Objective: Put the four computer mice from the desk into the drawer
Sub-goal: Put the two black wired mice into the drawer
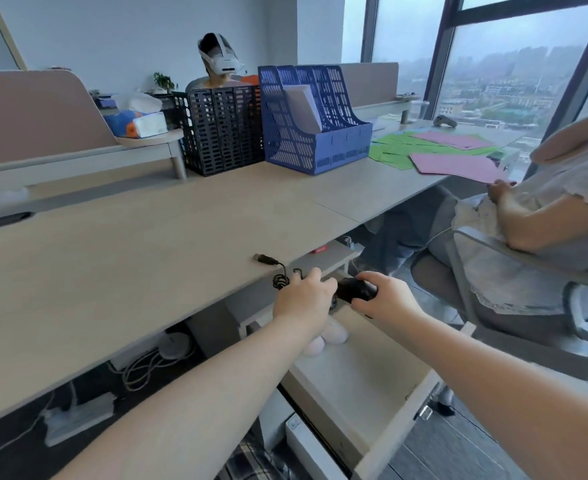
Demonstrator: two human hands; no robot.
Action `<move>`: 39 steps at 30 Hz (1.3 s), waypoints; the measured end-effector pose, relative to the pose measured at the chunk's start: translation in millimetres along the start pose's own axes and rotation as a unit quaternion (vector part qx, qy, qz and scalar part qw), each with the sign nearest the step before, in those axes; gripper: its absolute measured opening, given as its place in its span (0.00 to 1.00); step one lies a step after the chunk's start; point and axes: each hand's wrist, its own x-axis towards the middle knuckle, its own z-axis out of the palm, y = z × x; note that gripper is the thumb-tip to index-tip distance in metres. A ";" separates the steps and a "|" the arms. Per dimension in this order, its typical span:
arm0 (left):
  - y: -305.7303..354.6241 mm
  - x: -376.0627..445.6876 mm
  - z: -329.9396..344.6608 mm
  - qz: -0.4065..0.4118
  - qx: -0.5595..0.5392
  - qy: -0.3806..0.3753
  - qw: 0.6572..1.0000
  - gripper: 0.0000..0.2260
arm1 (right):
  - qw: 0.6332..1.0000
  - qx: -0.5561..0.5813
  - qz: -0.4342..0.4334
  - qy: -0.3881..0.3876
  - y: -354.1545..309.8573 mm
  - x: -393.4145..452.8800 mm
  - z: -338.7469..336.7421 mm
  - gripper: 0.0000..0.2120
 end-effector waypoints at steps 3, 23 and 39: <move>20.6 -6.8 9.1 0.003 -0.007 -0.052 0.999 0.13 | 0.999 0.002 0.029 -0.033 14.9 -6.8 2.7 0.19; 63.2 -9.2 118.5 -0.015 -0.049 -0.161 0.986 0.15 | 0.980 -0.084 0.064 -0.169 87.9 -2.0 48.3 0.19; 48.8 5.4 158.8 -0.026 -0.158 -0.278 0.947 0.23 | 0.940 -0.172 0.033 -0.294 98.1 6.0 77.5 0.32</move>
